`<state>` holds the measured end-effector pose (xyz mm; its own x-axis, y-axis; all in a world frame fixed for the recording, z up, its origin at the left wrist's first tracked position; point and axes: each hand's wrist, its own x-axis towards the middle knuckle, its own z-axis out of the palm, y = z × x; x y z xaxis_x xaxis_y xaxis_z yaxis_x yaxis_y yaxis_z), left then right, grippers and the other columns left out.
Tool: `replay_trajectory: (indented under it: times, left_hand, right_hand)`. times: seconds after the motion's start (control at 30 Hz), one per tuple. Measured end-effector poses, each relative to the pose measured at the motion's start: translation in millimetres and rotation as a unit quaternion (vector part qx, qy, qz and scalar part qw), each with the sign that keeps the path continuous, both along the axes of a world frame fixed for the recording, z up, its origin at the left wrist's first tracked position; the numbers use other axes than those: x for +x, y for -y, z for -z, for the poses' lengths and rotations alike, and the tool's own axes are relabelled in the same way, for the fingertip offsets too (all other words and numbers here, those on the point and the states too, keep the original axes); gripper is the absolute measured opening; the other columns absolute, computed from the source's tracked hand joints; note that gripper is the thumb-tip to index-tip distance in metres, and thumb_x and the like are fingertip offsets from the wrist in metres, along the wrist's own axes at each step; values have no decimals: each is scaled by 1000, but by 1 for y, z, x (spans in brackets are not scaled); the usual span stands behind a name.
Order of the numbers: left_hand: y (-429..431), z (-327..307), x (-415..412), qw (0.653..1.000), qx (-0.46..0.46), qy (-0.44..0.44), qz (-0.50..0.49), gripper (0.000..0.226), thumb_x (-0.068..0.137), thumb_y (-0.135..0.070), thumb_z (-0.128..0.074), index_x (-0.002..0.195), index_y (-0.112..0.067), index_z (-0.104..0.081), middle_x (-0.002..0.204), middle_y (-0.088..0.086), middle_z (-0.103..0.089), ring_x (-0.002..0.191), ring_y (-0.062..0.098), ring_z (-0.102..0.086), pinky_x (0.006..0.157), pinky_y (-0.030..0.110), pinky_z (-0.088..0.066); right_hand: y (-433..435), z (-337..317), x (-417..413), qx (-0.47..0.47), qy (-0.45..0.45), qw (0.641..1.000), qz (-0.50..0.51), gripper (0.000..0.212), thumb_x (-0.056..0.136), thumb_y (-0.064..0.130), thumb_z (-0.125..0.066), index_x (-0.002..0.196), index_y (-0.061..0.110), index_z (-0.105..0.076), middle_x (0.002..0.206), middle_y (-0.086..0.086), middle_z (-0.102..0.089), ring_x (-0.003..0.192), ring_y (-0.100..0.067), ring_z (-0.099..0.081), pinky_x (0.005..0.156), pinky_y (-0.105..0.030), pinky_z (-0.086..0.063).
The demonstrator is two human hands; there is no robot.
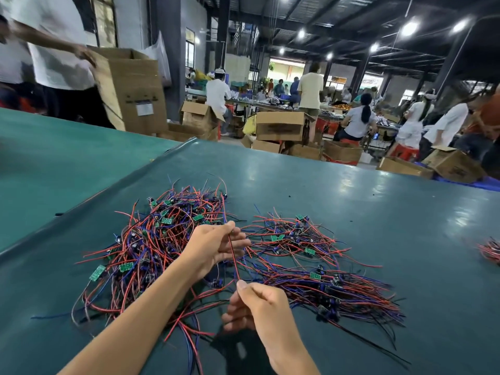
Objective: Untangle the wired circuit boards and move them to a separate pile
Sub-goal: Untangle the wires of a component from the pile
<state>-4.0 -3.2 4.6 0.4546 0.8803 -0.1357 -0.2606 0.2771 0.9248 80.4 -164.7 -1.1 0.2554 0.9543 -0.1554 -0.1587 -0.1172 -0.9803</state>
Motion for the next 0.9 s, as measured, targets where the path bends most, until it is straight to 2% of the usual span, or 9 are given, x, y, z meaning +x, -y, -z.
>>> replay_trajectory:
  times: [0.1,0.2,0.3,0.43,0.5,0.57,0.63,0.7,0.9]
  left_hand:
    - [-2,3,1,1000,-13,-22,-2,34,103,-22,-57,111,11,-62,99,25,-74,90,34,-76,75,44,-64]
    - [-8,5,-5,999,-27,13,-44,31,101,-17,-59,111,12,-62,98,27,-74,87,34,-76,70,43,-64]
    - [-21,3,-16,991,-55,67,-101,26,100,-15,-61,109,10,-65,98,23,-75,83,29,-75,74,47,-64]
    - [-13,3,-21,992,-52,101,-55,25,95,-19,-65,105,1,-76,84,7,-66,75,14,-62,83,41,-62]
    - [-3,4,-20,990,-53,132,-17,27,89,-20,-68,107,-2,-77,80,2,-60,72,12,-56,81,38,-60]
    - [5,8,-18,982,-64,176,15,32,84,-20,-69,110,-1,-76,81,2,-61,70,12,-58,76,35,-61]
    - [12,12,-14,975,-75,205,37,32,84,-20,-68,109,0,-76,84,4,-64,70,12,-63,74,35,-61]
    - [16,16,-13,971,-77,218,65,29,87,-21,-66,105,-1,-78,87,6,-68,71,13,-66,77,36,-61]
    - [22,25,-11,937,-133,283,158,34,94,-22,-59,116,-2,-74,98,3,-71,77,12,-68,86,41,-59]
  right_hand:
    - [2,-1,4,-4,18,1000,3,34,103,18,-55,79,-5,-65,63,-15,-62,58,-28,-65,56,-38,-60]
    - [4,2,3,-13,22,1000,-10,34,103,17,-56,77,-4,-65,63,-16,-62,54,-28,-63,53,-38,-59]
    - [6,8,2,-12,14,1000,-11,35,102,15,-56,72,-2,-65,61,-15,-62,51,-27,-61,48,-36,-57]
    - [-4,17,10,67,33,990,117,38,100,21,-58,67,4,-66,55,-14,-58,44,-26,-56,37,-27,-43]
    - [-16,17,21,106,74,972,198,40,101,27,-57,67,9,-67,53,-9,-58,42,-24,-52,36,-26,-37]
    - [-28,19,36,138,177,940,258,40,103,29,-55,68,14,-67,52,-5,-56,44,-23,-51,41,-31,-40]
    - [-33,26,50,173,347,876,285,43,104,32,-52,66,13,-60,50,0,-48,46,-23,-45,47,-38,-40]
    - [-32,36,54,205,450,825,274,47,101,37,-49,62,10,-50,50,3,-40,46,-20,-37,47,-38,-35]
    - [-29,48,48,256,521,781,229,38,98,28,-54,63,12,-53,56,5,-45,48,-15,-39,47,-30,-34]
